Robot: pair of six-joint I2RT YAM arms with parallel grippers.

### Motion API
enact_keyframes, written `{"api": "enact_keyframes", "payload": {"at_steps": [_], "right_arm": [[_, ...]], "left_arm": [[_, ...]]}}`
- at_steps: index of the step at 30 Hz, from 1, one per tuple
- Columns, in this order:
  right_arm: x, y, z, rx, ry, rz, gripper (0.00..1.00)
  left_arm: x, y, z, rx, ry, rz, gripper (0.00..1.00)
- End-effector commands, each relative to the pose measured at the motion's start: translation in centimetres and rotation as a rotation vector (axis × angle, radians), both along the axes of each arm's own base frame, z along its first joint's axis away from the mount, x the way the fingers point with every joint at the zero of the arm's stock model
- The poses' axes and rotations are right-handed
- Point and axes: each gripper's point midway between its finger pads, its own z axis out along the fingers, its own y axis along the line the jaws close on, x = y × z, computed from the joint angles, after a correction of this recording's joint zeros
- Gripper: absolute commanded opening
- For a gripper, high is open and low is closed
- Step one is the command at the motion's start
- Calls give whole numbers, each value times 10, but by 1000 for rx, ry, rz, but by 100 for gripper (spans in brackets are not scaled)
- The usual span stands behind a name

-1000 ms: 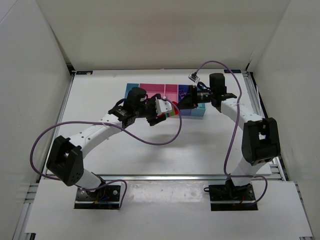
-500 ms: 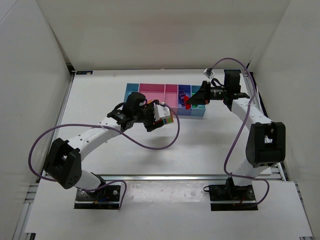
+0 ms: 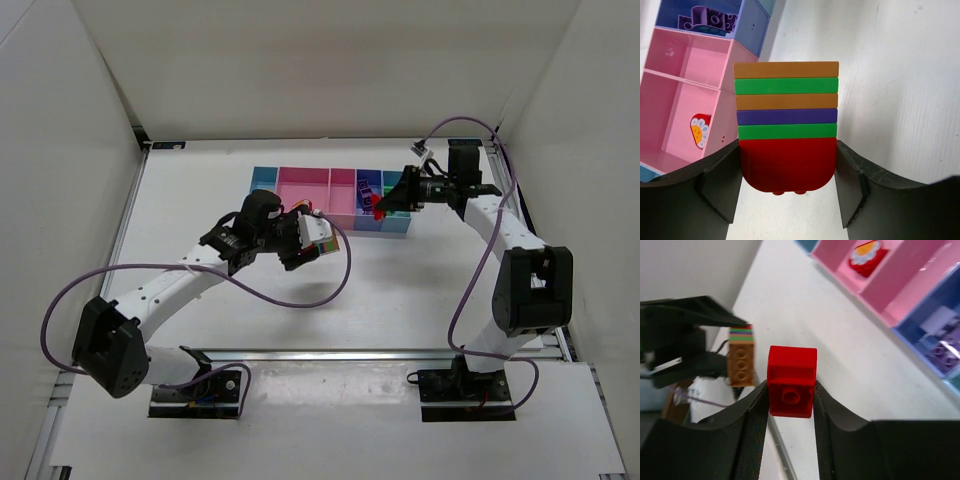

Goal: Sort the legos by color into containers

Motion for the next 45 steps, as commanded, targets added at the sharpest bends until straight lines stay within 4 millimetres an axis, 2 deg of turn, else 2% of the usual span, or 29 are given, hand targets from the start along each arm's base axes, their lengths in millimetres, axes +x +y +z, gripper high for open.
{"api": "enact_keyframes", "payload": {"at_steps": [1, 2, 3, 4, 5, 6, 7, 8, 9, 10, 11, 12, 13, 14, 15, 19, 24, 26, 29, 31, 32, 34, 35, 36, 39, 41, 42, 44, 45], "right_arm": [[34, -8, 15, -77, -138, -88, 12], [38, -4, 20, -77, -151, -86, 12], [47, 1, 32, -72, -192, -84, 12], [52, 10, 27, -73, -170, -79, 12], [57, 16, 31, -67, -189, -74, 13], [66, 22, 43, -63, -223, -73, 12], [70, 33, 34, -69, -199, -62, 12], [75, 41, 35, -65, -207, -59, 12], [77, 53, 45, -52, -232, -40, 12], [82, 61, 34, -55, -199, -38, 12], [86, 68, 32, -61, -197, -40, 12], [89, 80, 40, -53, -221, -30, 12], [94, 89, 30, -62, -205, -25, 12], [99, 96, 31, -71, -217, -34, 12], [96, 110, 29, -72, -221, -13, 12], [100, 143, 0, -115, -207, 11, 12], [114, 162, -39, -188, -186, -4, 13], [117, 165, -46, -205, -188, -7, 14], [125, 169, -61, -234, -189, -10, 23], [128, 172, -65, -246, -197, -16, 35], [130, 172, -69, -255, -191, -21, 46], [132, 171, -74, -273, -200, -27, 52], [132, 171, -75, -276, -198, -29, 60], [132, 170, -77, -280, -198, -29, 62], [128, 171, -71, -271, -219, -3, 70], [120, 174, -52, -232, -247, 37, 71], [110, 175, -31, -172, -267, 87, 69], [95, 175, -7, -79, -258, 155, 68], [91, 169, 7, -36, -252, 170, 68]], "left_arm": [[2, 12, 17, -31, -16, 70, 31], [2, 14, 19, -47, 1, 95, 31], [5, 18, 19, -48, 5, 125, 31], [7, 21, 23, -63, 5, 145, 31], [9, 26, 24, -69, 14, 174, 31], [11, 30, 25, -79, 25, 216, 31], [11, 34, 29, -93, 26, 236, 31], [15, 41, 30, -102, 32, 264, 31], [16, 45, 31, -112, 44, 289, 31], [15, 51, 35, -119, 42, 310, 31], [21, 59, 37, -122, 45, 345, 31], [22, 63, 39, -129, 46, 358, 31], [24, 68, 40, -130, 47, 376, 31], [28, 77, 44, -138, 42, 402, 31], [29, 80, 45, -142, 44, 411, 31], [36, 94, 52, -162, 37, 447, 31], [36, 105, 54, -174, 46, 481, 31], [36, 107, 55, -178, 45, 488, 31], [35, 110, 55, -175, 46, 494, 31], [35, 111, 55, -177, 45, 493, 30], [34, 110, 55, -178, 48, 491, 31], [35, 109, 56, -176, 45, 486, 31], [35, 110, 55, -177, 46, 486, 31], [36, 109, 55, -175, 48, 487, 31], [36, 107, 54, -179, 52, 477, 31], [37, 106, 54, -181, 52, 473, 31], [37, 106, 53, -179, 56, 470, 30], [36, 104, 52, -173, 49, 453, 31], [34, 103, 51, -171, 48, 445, 31]]}}
